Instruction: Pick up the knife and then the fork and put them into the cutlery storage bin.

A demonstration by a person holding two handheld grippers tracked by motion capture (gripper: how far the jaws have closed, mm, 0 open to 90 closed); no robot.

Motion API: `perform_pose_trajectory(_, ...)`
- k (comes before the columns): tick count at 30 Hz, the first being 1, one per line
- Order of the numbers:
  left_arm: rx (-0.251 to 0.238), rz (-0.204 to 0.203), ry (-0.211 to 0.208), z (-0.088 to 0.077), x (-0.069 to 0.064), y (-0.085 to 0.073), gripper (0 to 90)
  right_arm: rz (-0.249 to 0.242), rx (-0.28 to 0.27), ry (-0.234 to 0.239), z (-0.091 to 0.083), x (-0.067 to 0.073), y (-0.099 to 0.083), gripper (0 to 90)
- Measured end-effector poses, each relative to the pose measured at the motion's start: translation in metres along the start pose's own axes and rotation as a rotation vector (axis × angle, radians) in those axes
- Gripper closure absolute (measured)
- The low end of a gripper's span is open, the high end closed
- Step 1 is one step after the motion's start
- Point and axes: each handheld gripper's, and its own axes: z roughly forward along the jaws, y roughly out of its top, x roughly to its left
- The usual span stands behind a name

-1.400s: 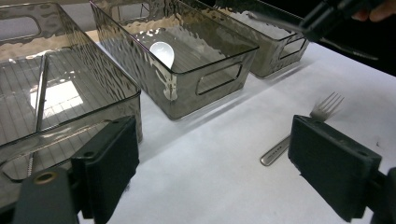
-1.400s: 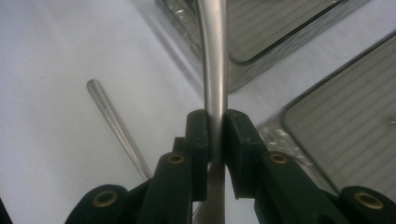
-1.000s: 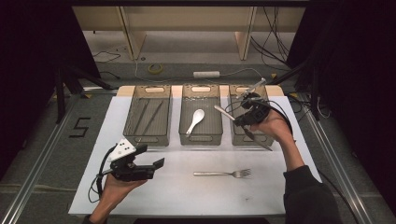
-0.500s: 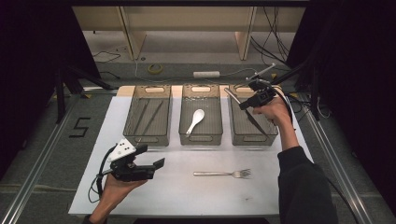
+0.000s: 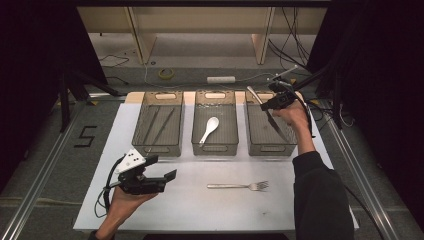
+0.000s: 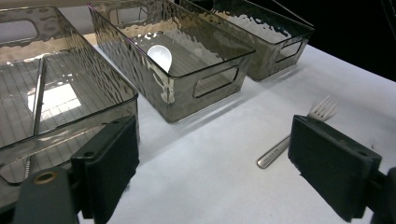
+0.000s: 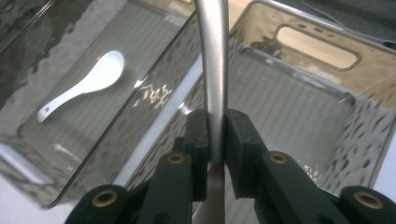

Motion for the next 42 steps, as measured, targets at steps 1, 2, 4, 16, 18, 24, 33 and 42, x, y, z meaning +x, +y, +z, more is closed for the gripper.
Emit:
perform_pose_trajectory(1, 0.0, 0.002, -0.001, 0.0, 0.0, 0.0, 15.7, 0.002, -0.003, -0.004, 0.0, -0.001, 0.0, 80.3)
perform_pose_trajectory(2, 0.0, 0.0, 0.0, 0.0, 0.0, 0.0, 15.7, 0.008, -0.005, -0.01, 0.001, -0.001, 0.001, 80.3)
perform_pose_trajectory(4, -0.002, -0.002, -0.001, 0.0, 0.0, 0.0, 15.7, 0.004, -0.006, -0.024, 0.004, -0.002, 0.001, 80.3)
perform_pose_trajectory(16, -0.003, 0.001, -0.002, -0.001, -0.001, 0.0, 15.7, 0.003, -0.027, -0.079, 0.012, -0.006, 0.001, 80.2)
perform_pose_trajectory(18, 0.002, 0.005, -0.002, -0.001, 0.0, 0.0, 15.6, 0.0, -0.02, -0.09, 0.014, -0.008, -0.001, 80.2)
perform_pose_trajectory(24, 0.004, 0.006, -0.002, -0.001, -0.001, 0.0, 15.7, 0.001, -0.009, -0.112, 0.021, -0.01, -0.008, 80.1)
perform_pose_trajectory(33, 0.007, 0.008, 0.0, 0.0, -0.001, -0.001, 15.7, 0.017, -0.007, -0.105, 0.031, -0.01, -0.017, 79.9)
perform_pose_trajectory(42, 0.006, 0.007, -0.001, -0.001, -0.001, -0.001, 15.7, 0.028, -0.005, -0.078, 0.033, -0.008, -0.021, 70.4)
